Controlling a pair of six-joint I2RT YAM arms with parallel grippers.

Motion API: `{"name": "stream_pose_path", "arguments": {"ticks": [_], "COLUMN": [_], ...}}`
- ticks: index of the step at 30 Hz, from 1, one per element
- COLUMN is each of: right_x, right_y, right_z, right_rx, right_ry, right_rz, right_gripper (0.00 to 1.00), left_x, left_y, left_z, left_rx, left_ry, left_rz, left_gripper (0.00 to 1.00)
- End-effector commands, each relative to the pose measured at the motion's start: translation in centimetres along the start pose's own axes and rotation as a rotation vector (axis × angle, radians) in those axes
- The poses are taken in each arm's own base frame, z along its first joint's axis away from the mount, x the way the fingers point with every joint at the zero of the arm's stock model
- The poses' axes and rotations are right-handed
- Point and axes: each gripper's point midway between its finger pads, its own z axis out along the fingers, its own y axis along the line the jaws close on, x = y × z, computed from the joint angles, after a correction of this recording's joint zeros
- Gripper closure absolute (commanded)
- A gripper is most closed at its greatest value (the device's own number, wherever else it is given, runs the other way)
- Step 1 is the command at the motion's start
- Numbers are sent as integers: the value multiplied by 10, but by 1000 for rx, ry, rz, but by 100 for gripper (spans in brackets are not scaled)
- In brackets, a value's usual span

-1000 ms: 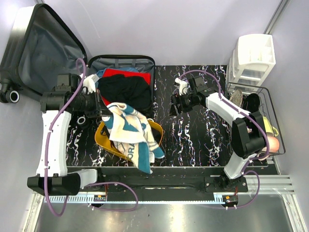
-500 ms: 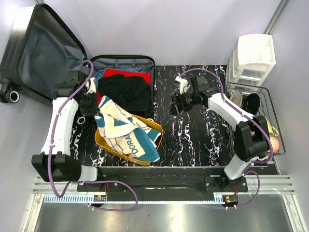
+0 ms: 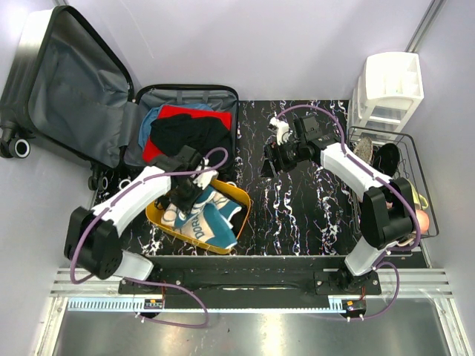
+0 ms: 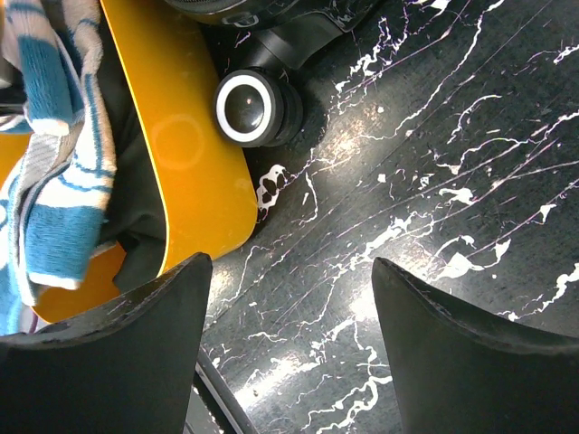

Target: Open, take out, and arrange the luggage

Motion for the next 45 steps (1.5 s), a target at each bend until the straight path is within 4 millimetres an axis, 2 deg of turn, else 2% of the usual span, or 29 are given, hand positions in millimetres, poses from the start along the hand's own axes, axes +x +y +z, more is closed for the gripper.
{"name": "stream_pose_path", "arguments": {"ticks": [1, 2, 3, 5, 6, 7, 9, 10, 11, 12, 13, 14, 15, 17, 18, 19, 21, 22, 23, 24, 25, 27, 31, 35, 42, 45], "right_x": [-6, -7, -7, -10, -12, -13, -13, -13, -14, -15, -16, -16, -17, -21, -22, -26, -30, -34, -35, -36, -38, -38, -38, -35, -39, -41], "right_y": [5, 5, 4, 3, 3, 2, -1, -2, -2, -3, -3, -4, -6, -7, -8, -8, -10, -11, -12, -12, -13, -13, -17, -20, -25, -28], "right_z": [-10, -9, -9, -9, -11, -11, -13, -13, -15, -15, -16, -16, -17, -17, -18, -18, -19, -20, -20, -20, -21, -21, -21, -20, -15, -14], "right_rx": [-13, -14, -14, -11, -9, -6, -1, 0, 3, 4, 5, 6, 9, 13, 13, 14, 19, 24, 27, 27, 30, 28, 36, 38, 39, 41], "right_ry": [-19, -18, -19, -24, -30, -33, -36, -37, -41, -42, -45, -45, -50, -58, -62, -68, -74, -84, -84, -86, -91, -90, -90, -82, -76, -75], "right_rz": [-31, -30, -31, -32, -38, -37, -34, -34, -33, -32, -33, -31, -30, -30, -28, -33, -33, -40, -42, -44, -45, -43, -35, -20, -11, -5], "right_gripper": [19, 19, 19, 18, 18, 18, 18, 17, 17, 17, 17, 17, 16, 16, 16, 16, 16, 16, 16, 16, 16, 16, 16, 15, 16, 16], "left_x": [11, 12, 10, -4, -9, -17, -17, -29, -37, -38, -60, -68, -92, -113, -132, -141, -164, -166, -171, -178, -181, -182, -182, -191, -210, -214], "left_y": [21, 26, 25, 17, 17, 17, 17, 23, 13, 12, 15, 20, 33, 59, 70, 93, 122, 139, 147, 155, 155, 163, 200, 207, 176, 181], "left_z": [28, 29, 29, 13, 7, -8, -24, -45, -58, -71, -98, -110, -127, -141, -162, -151, -147, -147, -146, -138, -134, -115, -89, -68, -24, -8], "left_rx": [-80, -103, -90, -42, -44, -58, -26, -16, 70, 110, 152, 142, 103, 57, 25, 18, 4, 3, 15, 29, 66, 57, -71, -109, -58, -85], "left_ry": [84, 93, 86, -10, -46, -109, -135, -193, -245, -263, -361, -386, -439, -479, -541, -514, -518, -526, -536, -536, -543, -509, -421, -383, -342, -322], "left_rz": [105, 108, 117, 121, 132, 142, 170, 160, 166, 177, 179, 182, 176, 95, 83, 17, -103, -162, -189, -181, -142, 6, 65, 109, 94, 59], "left_gripper": [91, 86, 69, 50, 29, 23, 18, 14, 11, 8, 7, 7, 6, 6, 6, 6, 6, 5, 3, 2, 1, 2, 3, 2, 1, 7]}}
